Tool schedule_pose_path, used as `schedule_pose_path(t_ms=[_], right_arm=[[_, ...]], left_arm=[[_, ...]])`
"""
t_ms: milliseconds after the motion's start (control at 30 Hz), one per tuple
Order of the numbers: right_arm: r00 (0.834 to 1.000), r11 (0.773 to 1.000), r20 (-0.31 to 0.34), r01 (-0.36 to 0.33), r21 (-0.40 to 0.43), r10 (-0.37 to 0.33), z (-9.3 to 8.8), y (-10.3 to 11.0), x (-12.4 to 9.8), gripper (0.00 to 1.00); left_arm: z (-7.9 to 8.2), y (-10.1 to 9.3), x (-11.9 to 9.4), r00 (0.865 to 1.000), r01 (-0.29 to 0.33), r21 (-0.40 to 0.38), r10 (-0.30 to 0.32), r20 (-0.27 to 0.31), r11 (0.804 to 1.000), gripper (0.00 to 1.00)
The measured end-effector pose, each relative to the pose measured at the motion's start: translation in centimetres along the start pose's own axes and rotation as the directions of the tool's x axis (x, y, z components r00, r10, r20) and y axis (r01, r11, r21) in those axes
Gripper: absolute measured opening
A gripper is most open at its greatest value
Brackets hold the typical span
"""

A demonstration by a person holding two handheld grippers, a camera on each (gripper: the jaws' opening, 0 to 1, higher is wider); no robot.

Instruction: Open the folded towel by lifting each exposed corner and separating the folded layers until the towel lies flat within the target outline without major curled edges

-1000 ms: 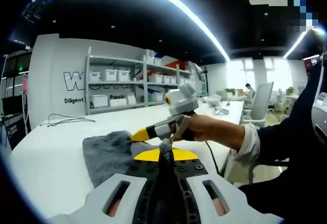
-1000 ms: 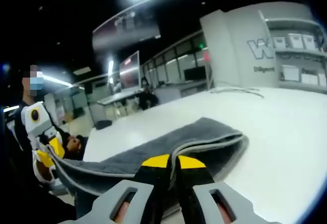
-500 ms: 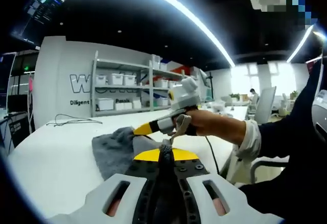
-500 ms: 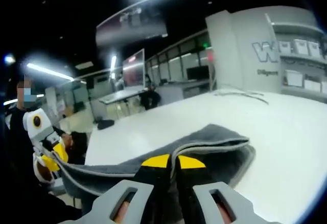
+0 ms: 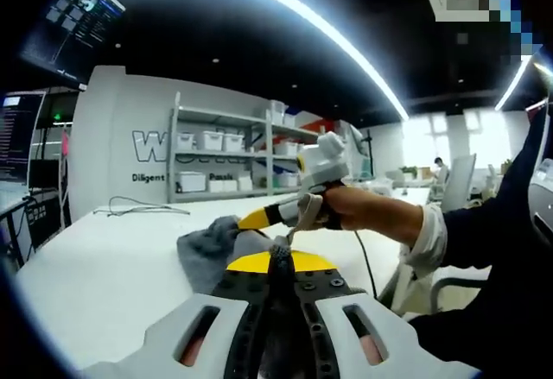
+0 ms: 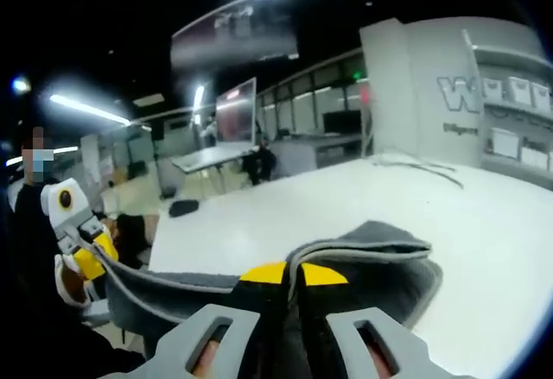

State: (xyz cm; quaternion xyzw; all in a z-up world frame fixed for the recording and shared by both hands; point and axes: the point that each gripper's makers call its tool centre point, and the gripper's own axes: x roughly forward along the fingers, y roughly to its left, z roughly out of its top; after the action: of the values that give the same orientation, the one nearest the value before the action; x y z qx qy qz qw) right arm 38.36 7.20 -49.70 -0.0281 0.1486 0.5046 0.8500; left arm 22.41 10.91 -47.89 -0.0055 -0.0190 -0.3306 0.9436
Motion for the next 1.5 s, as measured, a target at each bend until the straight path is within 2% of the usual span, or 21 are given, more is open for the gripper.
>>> schedule_pose_path(t_ms=[533, 867, 1200, 1500], right_arm=[[0.999, 0.998, -0.044, 0.001, -0.061, -0.003, 0.8, 1.6, 0.5, 0.0], [0.997, 0.994, -0.081, -0.008, -0.113, -0.001, 1.5, 2.6, 1.6, 0.01], [0.995, 0.991, -0.097, -0.02, -0.132, 0.008, 2.4, 3.3, 2.8, 0.0], [0.993, 0.988, -0.115, -0.035, -0.152, 0.018, 2.5, 4.2, 4.3, 0.0]], left_arm=[[0.4, 1.2, -1.6, 0.999, -0.041, 0.016, 0.041, 0.02, 0.999, 0.05], [0.6, 2.2, -2.6, 0.997, -0.073, 0.016, 0.072, 0.029, 0.997, 0.05], [0.6, 3.4, -3.4, 0.993, -0.113, 0.012, 0.113, 0.033, 0.993, 0.05], [0.4, 4.4, -4.5, 0.989, -0.147, 0.015, 0.147, 0.036, 0.989, 0.05]])
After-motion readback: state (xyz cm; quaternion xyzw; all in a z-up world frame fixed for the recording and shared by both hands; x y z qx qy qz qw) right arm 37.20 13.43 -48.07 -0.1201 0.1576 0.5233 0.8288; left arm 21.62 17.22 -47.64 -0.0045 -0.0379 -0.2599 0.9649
